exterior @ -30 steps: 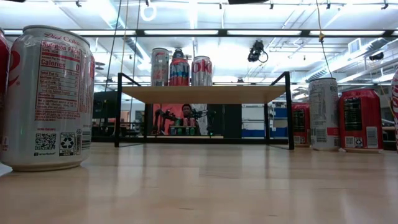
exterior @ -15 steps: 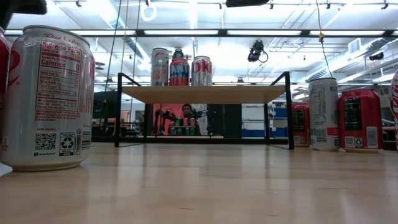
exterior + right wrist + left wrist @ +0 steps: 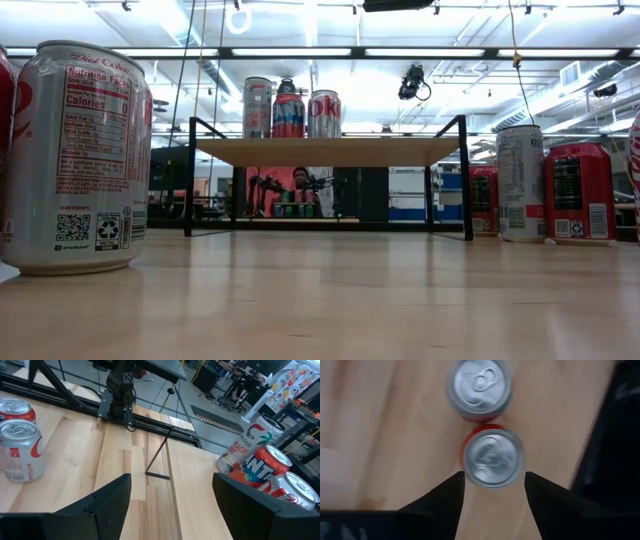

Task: Place canned beverage on shelf
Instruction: Put the center orange soda can on the shelf aligned with the other orange soda can

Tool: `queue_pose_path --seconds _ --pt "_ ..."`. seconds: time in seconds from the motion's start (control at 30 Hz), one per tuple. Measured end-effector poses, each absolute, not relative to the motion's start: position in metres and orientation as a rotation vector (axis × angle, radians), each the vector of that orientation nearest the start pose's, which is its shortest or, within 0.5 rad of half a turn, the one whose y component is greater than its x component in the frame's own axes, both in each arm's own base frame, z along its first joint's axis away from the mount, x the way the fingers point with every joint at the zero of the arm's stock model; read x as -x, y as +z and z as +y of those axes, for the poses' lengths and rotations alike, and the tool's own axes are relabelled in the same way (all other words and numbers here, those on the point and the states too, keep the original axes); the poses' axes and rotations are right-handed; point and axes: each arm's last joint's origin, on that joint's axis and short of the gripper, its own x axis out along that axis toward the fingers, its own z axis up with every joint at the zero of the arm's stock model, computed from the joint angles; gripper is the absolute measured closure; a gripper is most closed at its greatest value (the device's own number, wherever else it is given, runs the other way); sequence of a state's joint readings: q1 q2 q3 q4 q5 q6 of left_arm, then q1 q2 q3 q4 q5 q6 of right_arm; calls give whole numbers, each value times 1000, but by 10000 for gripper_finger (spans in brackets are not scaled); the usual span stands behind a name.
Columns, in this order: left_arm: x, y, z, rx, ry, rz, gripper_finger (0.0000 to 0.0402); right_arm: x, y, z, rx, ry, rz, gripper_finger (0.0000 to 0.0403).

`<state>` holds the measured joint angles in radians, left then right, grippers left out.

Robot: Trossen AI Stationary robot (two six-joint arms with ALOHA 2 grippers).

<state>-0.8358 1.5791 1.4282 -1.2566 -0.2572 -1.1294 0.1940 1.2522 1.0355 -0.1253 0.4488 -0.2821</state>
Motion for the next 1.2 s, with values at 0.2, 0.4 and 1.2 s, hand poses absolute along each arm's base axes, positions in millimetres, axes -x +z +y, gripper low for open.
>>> queue_pose_path --seconds 0.2,0.4,1.2 --pt "-214 284 -224 80 261 1332 179 -275 329 41 383 -207 359 114" --pt "-223 287 -221 200 247 1334 130 -275 328 41 371 -208 364 114" --pt "-234 282 -218 182 241 1304 66 -274 324 42 352 -169 399 114"
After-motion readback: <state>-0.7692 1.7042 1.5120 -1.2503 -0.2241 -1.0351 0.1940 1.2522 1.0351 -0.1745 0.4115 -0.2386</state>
